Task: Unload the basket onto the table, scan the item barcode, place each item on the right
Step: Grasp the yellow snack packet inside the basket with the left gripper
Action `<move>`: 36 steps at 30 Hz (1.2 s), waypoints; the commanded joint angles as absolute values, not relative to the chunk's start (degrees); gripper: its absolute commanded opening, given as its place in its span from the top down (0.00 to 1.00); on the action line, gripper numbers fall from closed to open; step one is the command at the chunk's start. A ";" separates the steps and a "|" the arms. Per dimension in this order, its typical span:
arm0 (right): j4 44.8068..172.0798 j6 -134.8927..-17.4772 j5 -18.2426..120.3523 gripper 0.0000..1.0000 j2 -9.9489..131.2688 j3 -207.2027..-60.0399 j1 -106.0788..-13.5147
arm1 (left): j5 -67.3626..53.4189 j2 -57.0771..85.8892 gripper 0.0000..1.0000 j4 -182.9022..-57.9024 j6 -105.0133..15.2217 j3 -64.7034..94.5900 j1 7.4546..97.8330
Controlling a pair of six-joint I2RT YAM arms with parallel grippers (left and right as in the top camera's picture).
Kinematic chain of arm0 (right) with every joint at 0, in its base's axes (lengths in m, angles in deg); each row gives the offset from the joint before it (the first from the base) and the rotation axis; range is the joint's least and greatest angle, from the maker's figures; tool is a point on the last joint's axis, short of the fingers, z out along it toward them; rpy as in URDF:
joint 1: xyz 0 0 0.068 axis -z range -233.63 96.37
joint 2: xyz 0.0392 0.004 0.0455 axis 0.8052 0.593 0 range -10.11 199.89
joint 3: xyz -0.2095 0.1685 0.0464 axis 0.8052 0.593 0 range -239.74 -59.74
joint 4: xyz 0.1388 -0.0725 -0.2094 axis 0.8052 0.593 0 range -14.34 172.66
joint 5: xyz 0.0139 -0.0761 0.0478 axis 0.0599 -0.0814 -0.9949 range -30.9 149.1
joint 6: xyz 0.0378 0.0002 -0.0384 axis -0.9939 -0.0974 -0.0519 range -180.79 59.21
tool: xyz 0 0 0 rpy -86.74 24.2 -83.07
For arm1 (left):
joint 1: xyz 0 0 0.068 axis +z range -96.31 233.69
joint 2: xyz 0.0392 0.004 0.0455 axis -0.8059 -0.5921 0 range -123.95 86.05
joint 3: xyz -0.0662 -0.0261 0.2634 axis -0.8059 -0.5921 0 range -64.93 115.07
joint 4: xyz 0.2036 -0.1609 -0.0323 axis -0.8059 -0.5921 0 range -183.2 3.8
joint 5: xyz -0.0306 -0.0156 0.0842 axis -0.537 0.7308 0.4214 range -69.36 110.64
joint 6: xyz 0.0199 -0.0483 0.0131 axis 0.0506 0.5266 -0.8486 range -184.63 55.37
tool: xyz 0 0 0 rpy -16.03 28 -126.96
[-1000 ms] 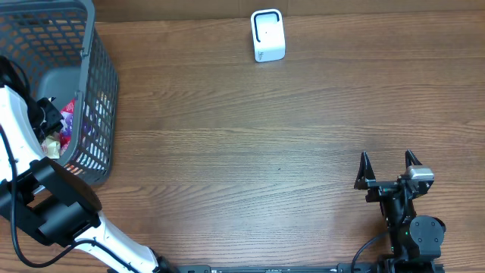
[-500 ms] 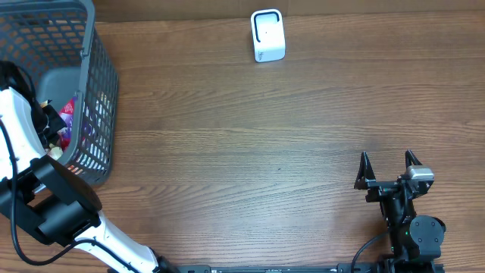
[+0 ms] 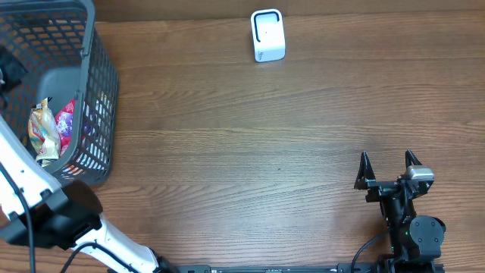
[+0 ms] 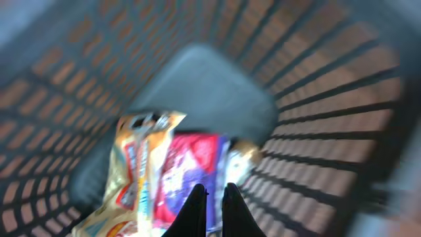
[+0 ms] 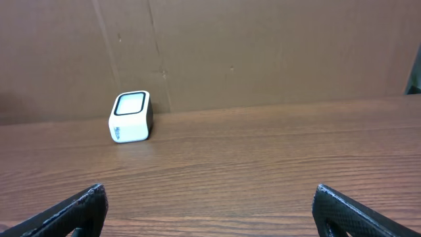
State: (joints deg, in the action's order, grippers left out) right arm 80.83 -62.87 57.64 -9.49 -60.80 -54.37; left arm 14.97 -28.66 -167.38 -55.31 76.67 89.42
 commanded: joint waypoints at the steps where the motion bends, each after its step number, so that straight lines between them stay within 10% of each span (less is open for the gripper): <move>1: 80.48 -62.68 57.97 0.00 -9.95 -60.21 -54.26 | 15.76 -25.17 0.96 -169.15 -54.31 79.92 89.02; 3: 80.48 -62.68 57.95 0.00 -9.95 -60.21 -54.26 | 21.94 -25.52 0.87 -171.84 -54.24 78.94 89.02; 5: 80.48 -62.68 57.95 0.00 -9.95 -60.21 -54.26 | 26.10 -26.11 0.46 -173.24 -54.11 76.06 89.13; 7: 80.48 -62.68 57.97 0.00 -9.95 -60.21 -54.26 | 27.69 -26.63 0.25 -173.13 -53.37 72.01 89.44; 10: 80.48 -62.68 57.97 0.00 -9.95 -60.21 -54.26 | 28.79 -27.48 0.11 -171.38 -52.16 64.34 89.94; 19: 80.48 -62.68 57.95 0.00 -9.95 -60.21 -54.26 | 31.74 -28.71 0.11 -160.39 -52.14 43.93 90.12; 36: 80.48 -62.68 57.97 0.00 -9.95 -60.21 -54.26 | 32.83 -29.01 0.52 -155.80 -52.27 38.29 95.84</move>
State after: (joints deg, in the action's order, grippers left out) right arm 80.83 -62.85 57.64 -9.49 -60.78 -54.37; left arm 33.53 -28.84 -155.45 -52.56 38.90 93.83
